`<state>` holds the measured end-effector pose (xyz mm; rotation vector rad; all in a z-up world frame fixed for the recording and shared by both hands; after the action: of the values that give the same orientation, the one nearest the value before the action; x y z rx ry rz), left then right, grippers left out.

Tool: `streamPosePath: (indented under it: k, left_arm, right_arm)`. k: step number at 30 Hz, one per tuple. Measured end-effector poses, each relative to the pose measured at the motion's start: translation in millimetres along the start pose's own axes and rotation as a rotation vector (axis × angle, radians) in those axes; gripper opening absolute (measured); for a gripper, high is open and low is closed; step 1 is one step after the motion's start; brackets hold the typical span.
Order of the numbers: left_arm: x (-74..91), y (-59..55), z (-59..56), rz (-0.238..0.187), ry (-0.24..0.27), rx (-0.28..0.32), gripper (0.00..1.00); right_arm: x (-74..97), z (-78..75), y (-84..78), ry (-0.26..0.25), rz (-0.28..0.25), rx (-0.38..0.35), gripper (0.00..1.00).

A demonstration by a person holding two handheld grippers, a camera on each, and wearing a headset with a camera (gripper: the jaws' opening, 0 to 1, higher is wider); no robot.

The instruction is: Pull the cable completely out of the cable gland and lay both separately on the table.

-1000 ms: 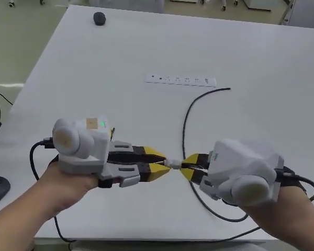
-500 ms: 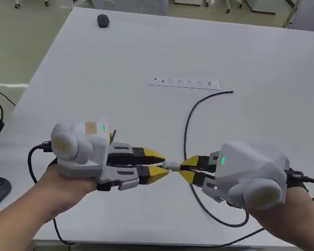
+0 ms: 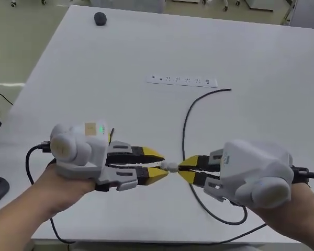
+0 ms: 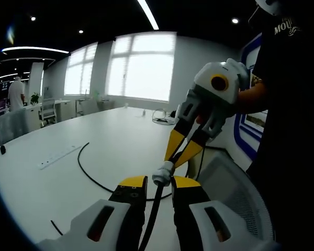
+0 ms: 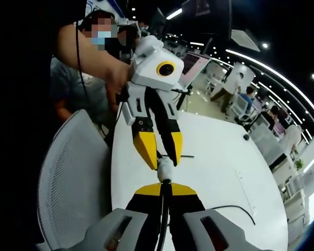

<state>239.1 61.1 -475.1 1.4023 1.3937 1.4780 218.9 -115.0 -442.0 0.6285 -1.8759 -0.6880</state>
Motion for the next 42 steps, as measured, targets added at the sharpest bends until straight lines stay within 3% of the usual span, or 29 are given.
streamPosePath:
  k: [2, 6, 18, 21, 23, 24, 26, 35, 36, 37, 38, 40, 42]
  left_arm:
    - [-0.6, 0.8, -2.8, -0.005, -0.027, -0.012, 0.17]
    - [-0.7, 0.9, -4.6, -0.004, -0.032, -0.029, 0.17]
    - [-0.4, 4.3, -9.0, 0.002, -0.017, 0.031, 0.15]
    - [0.4, 5.8, -12.5, 0.019, -0.024, 0.013, 0.16]
    - [1.5, 7.0, -14.9, 0.026, -0.041, -0.023, 0.16]
    - [0.6, 8.9, -18.2, 0.006, -0.083, -0.030, 0.16]
    - [0.3, 9.1, -17.2, 0.022, -0.060, -0.069, 0.16]
    - [-1.2, 8.2, -17.6, 0.026, -0.050, -0.034, 0.15]
    - [-1.9, 7.6, -17.0, 0.038, -0.040, -0.037, 0.15]
    - [-1.0, 5.0, -14.5, 0.072, -0.008, -0.049, 0.15]
    - [-1.0, 4.7, -14.8, 0.067, -0.012, -0.049, 0.15]
    - [1.2, 5.6, -14.8, 0.044, -0.012, -0.026, 0.15]
    - [1.7, 6.5, -15.5, 0.048, -0.010, -0.027, 0.15]
  right_arm:
    - [0.4, 0.5, 0.5, 0.010, -0.005, 0.007, 0.00]
    - [1.2, 0.7, 0.4, 0.029, -0.010, 0.001, 0.00]
    - [1.2, 2.0, -2.1, 0.003, -0.006, -0.061, 0.00]
    - [2.3, 5.2, -0.5, 0.012, -0.009, -0.044, 0.00]
    - [4.1, 6.0, 0.3, 0.026, -0.024, -0.031, 0.00]
    - [4.7, 5.7, 0.6, 0.025, -0.033, -0.028, 0.00]
    - [5.3, 5.0, -0.3, 0.037, -0.035, -0.020, 0.00]
    - [5.5, 2.5, -5.4, 0.044, -0.057, -0.104, 0.00]
    - [4.2, 2.6, -6.3, 0.042, -0.054, -0.109, 0.00]
    - [3.7, 1.7, -11.1, 0.020, -0.012, -0.101, 0.00]
    - [3.1, 1.5, -12.9, 0.017, -0.015, -0.092, 0.00]
    - [5.3, 1.5, -13.9, 0.016, -0.060, -0.176, 0.00]
    - [5.6, 2.5, -15.4, 0.011, -0.049, -0.174, 0.00]
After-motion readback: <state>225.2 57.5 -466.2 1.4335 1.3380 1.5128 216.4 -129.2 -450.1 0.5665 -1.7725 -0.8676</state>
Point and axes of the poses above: the centre of the closed fingertips' face, and the gripper's own axes: x roughly backward along the fingers, z roughly to its left, y roughly out of its top, the point moved 10 cm from there along x, roughly backward along the fingers, and after that the axes turned 2 degrees about -y, right-handed, at the moved point
